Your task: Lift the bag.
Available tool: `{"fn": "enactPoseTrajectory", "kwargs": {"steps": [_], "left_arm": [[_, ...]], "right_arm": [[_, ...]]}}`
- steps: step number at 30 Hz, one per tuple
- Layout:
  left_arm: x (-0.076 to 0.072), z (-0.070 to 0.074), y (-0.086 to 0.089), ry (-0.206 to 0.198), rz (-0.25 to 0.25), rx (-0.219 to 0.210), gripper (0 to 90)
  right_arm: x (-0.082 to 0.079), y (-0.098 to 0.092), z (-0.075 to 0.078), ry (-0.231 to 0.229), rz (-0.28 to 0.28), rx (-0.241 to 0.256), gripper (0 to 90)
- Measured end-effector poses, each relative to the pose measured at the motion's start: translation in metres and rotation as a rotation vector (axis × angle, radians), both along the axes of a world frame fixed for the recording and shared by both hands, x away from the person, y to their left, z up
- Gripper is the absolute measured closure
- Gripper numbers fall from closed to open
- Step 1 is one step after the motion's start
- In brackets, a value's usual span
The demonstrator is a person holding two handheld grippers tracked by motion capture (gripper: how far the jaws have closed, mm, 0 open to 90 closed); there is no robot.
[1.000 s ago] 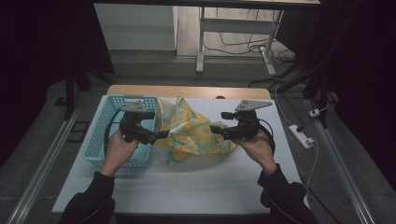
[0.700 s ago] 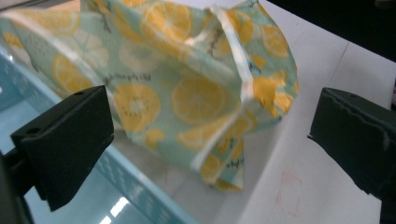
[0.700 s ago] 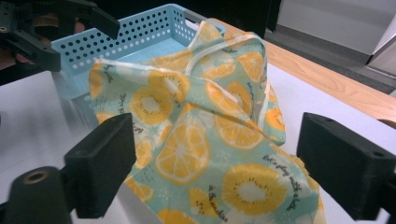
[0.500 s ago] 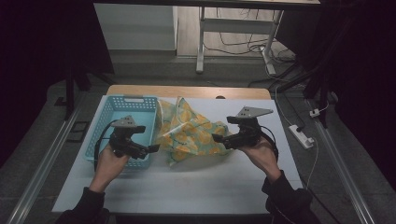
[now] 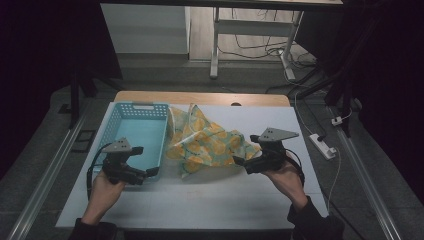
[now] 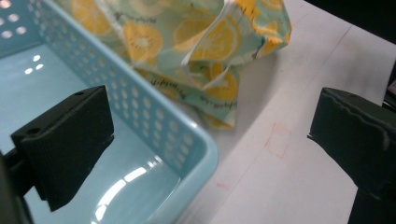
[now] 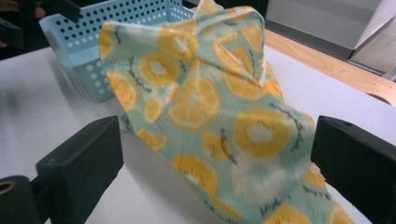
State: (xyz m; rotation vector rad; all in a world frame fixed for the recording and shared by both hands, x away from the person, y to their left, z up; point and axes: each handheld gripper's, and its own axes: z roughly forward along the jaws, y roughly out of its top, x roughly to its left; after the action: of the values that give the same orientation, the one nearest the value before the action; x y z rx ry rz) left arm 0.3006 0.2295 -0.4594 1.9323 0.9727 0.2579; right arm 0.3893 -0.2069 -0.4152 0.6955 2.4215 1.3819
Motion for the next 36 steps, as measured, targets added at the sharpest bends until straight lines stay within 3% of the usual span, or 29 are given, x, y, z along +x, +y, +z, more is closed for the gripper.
{"fn": "enactPoseTrajectory", "kwargs": {"steps": [10,15,21,29,33,36], "left_arm": [[-0.035,-0.015,0.022,0.010,0.063,-0.027,0.0],[-0.051,-0.020,0.031,0.013,0.090,-0.035,0.0],[-0.069,-0.032,0.037,0.035,0.115,-0.009,0.0],[-0.084,-0.051,0.041,0.080,0.139,0.065,0.0],[-0.086,-0.061,0.041,0.119,0.141,0.093,0.0],[-0.088,-0.060,0.040,0.103,0.150,0.096,0.0]], "right_arm": [[-0.025,-0.029,-0.010,-0.011,-0.058,0.008,2.4],[-0.039,-0.046,-0.020,-0.001,-0.113,0.011,0.0],[-0.056,-0.067,-0.041,0.013,-0.176,-0.018,0.0],[-0.082,-0.094,-0.063,0.012,-0.254,-0.059,0.0],[-0.087,-0.106,-0.074,0.067,-0.286,-0.087,0.0],[-0.090,-0.112,-0.080,0.101,-0.298,-0.110,0.0]]}}
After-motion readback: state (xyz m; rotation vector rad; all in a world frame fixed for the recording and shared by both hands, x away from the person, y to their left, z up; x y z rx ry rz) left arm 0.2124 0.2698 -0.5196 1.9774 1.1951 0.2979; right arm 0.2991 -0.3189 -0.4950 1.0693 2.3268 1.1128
